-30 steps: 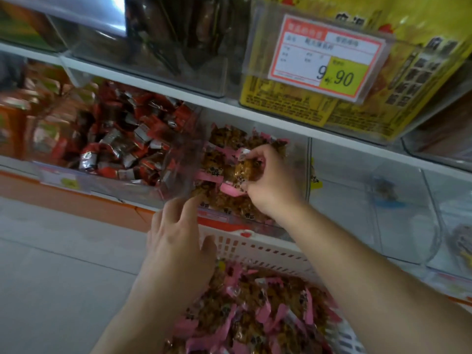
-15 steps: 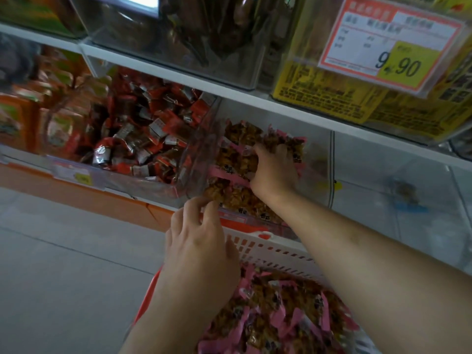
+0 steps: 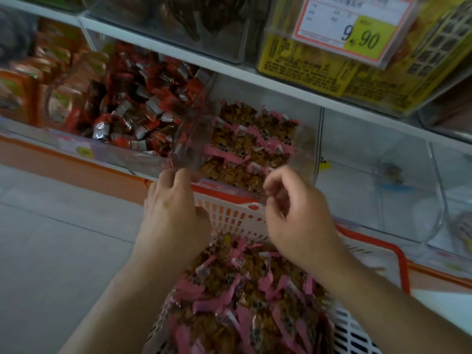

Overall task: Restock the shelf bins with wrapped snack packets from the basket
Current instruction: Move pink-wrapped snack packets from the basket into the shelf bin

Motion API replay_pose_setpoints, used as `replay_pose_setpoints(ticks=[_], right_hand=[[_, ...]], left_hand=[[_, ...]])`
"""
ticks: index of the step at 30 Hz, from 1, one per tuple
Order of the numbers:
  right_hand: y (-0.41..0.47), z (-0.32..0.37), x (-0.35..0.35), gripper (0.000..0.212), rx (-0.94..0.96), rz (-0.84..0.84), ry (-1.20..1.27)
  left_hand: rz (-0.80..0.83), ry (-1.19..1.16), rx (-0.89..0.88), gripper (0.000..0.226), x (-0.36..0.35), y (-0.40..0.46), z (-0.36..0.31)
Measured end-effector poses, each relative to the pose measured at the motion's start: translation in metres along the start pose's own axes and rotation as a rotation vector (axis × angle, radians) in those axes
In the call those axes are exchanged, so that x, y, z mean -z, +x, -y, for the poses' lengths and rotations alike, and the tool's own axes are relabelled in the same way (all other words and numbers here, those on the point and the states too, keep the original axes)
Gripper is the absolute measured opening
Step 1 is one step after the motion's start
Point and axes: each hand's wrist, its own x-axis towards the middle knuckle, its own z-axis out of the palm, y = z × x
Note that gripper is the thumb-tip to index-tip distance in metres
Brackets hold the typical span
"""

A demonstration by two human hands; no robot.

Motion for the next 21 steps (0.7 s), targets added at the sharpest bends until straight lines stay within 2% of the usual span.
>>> replay_pose_setpoints(ticks=[2,5,8,9,11,13,17,19,21], right_hand=[[-0.038,-0.002,0.000,0.023,-0.093,0.151,-0.036],[-0.071,-0.027,-0.024,0.014,-0.312,0.428,-0.226],[-0.087,-0.061,-0.062,0.050,-0.388,0.567,-0.312],[-0.091,-0.069,-0.074,0.056,-0.409,0.600,-0.315],[-0.099,-0.082,-0.094,0.061,-0.428,0.593,-0.361],[-0.103,-0.086,-0.105,0.058,-0.440,0.508,-0.367],[-0.096,-0.070,-0.103,0.046,-0.475,0.374,-0.187],[-0.090,-0.058,-0.092,0.044,-0.508,0.356,-0.074],[-0.084,-0.046,-0.072,0.042,-0.509,0.345,0.057]], left_hand=[[0.013,-0.014,0.056,0.054,0.001,-0.004,0.006],[0.126,-0.023,0.135,0.053,-0.002,-0.009,0.014],[0.240,0.012,0.120,0.072,-0.008,-0.011,0.021],[0.260,0.035,0.111,0.078,-0.009,-0.011,0.023],[0.280,0.049,0.116,0.083,-0.010,-0.010,0.023],[0.287,0.047,0.128,0.083,-0.011,-0.008,0.022],[0.290,0.065,0.176,0.083,-0.015,-0.006,0.019],[0.175,0.113,0.141,0.075,-0.015,-0.009,0.015],[-0.023,0.151,0.014,0.063,-0.012,-0.013,0.007]])
